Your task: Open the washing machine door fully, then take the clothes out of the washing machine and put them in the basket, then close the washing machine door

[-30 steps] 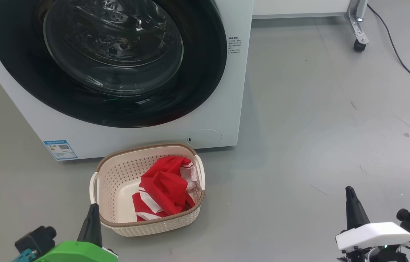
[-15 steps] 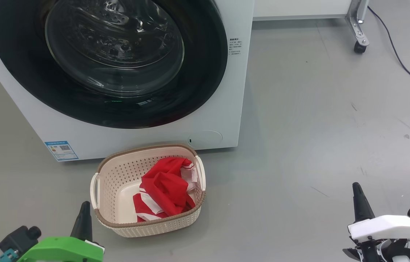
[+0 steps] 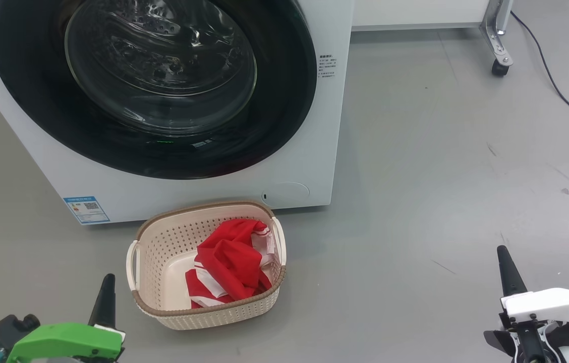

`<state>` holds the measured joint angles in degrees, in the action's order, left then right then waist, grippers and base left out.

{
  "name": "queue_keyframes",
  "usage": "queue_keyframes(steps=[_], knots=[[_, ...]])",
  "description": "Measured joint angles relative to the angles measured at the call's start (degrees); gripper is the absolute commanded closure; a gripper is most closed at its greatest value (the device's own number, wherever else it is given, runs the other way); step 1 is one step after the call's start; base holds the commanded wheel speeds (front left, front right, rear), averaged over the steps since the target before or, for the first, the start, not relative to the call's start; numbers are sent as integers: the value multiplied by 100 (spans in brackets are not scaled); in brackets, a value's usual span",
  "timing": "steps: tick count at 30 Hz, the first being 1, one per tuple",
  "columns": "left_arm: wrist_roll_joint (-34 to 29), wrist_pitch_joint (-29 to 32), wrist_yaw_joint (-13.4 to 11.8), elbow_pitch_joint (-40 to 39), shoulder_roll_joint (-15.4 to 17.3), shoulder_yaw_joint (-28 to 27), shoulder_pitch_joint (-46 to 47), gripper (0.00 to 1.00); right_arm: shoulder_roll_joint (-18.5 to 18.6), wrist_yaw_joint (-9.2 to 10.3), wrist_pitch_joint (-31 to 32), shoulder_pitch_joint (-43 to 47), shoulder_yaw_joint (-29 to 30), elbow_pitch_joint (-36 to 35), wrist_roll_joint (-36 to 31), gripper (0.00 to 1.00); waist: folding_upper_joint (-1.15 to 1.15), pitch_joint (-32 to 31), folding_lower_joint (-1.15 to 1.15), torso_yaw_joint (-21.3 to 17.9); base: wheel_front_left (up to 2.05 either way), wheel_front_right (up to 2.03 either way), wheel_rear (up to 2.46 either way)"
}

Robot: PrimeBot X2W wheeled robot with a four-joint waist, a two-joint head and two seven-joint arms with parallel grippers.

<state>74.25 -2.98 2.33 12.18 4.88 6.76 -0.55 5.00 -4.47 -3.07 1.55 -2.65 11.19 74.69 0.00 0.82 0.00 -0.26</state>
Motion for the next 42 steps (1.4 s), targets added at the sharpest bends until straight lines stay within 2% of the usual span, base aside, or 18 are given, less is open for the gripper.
queue_keyframes(steps=[28,42], knots=[[2136,452,407,193,43,-527,244,100,65,-189,442,-382,427,302,2108,100,0,-59,0,26,0,0,0],[2181,476,410,240,51,-557,296,100,81,-200,479,-407,448,365,2164,100,0,-62,0,26,0,0,0]])
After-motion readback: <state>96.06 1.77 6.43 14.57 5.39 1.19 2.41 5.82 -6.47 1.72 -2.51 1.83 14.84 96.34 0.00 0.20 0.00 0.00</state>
